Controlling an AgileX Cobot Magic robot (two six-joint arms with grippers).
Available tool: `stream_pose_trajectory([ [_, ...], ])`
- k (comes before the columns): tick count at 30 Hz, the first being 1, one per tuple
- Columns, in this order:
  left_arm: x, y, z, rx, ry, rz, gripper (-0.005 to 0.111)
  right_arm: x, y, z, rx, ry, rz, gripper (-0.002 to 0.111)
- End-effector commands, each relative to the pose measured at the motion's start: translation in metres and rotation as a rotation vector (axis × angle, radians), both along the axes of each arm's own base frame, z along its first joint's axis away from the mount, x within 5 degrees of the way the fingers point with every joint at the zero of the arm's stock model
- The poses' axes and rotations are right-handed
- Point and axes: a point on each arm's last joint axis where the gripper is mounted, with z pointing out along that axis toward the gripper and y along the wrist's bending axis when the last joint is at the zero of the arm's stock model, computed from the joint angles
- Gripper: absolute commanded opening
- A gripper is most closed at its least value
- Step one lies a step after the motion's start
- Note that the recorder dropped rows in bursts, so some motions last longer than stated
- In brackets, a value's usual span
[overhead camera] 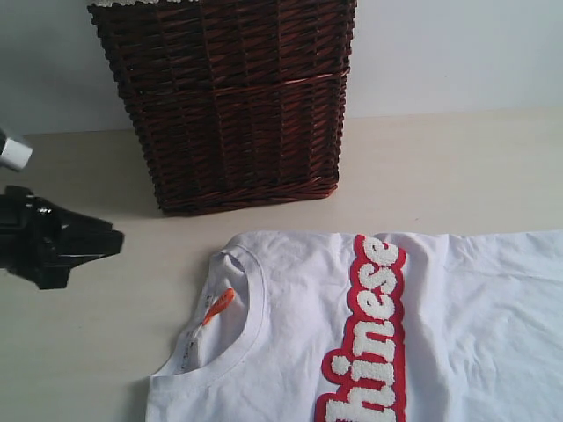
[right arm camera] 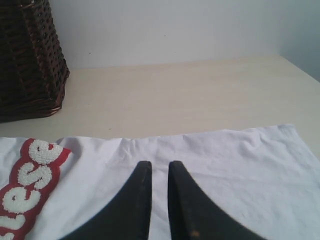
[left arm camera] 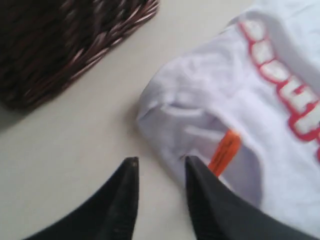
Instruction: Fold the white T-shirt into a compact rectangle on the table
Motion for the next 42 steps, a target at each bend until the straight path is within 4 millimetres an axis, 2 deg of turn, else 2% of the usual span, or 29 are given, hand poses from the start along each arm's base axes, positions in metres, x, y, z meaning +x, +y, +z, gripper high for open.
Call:
stream_pose_trajectory([
  [1,0.016,-0.034,-0.001,-0.187,-0.006,-0.098,0.052,0.000,0.000,0.000,0.002,-0.010,0.002,0.013],
  [5,0.042,-0.069,-0.012,-0.053,-0.031,-0.314,0.052,0.000,0.000,0.000,0.002,-0.010,0.002,0.013],
  [9,0.056,-0.107,-0.008,0.086,-0.155,-0.585,0.052,0.000,0.000,0.000,0.002,-0.010,0.002,0.013],
  [13,0.081,-0.139,0.001,0.144,-0.267,-0.602,0.052,0.000,0.000,0.000,0.002,-0.010,0.002,0.013],
  [16,0.099,-0.155,-0.011,0.239,-0.319,-0.617,0.052,0.000,0.000,0.000,0.002,-0.010,0.002,0.013],
  [19,0.109,-0.161,-0.033,0.285,-0.303,-0.654,0.052,0.000,0.000,0.000,0.002,-0.010,0.002,0.013],
  [24,0.113,-0.162,-0.064,0.343,-0.260,-0.674,0.052,0.000,0.000,0.000,0.002,-0.010,0.002,0.013],
  [30,0.111,-0.160,-0.079,0.373,-0.239,-0.711,0.051,0.000,0.000,0.000,0.002,-0.010,0.002,0.013],
  [32,0.112,-0.160,-0.077,0.374,-0.244,-0.708,0.041,0.000,0.000,0.000,0.002,-0.010,0.002,0.013],
  [37,0.112,-0.160,-0.055,0.370,-0.295,-0.696,0.001,0.000,0.000,0.000,0.002,-0.010,0.002,0.013],
  [42,0.110,-0.160,-0.017,0.363,-0.385,-0.674,0.000,0.000,0.000,0.000,0.002,-0.010,0.002,0.013],
])
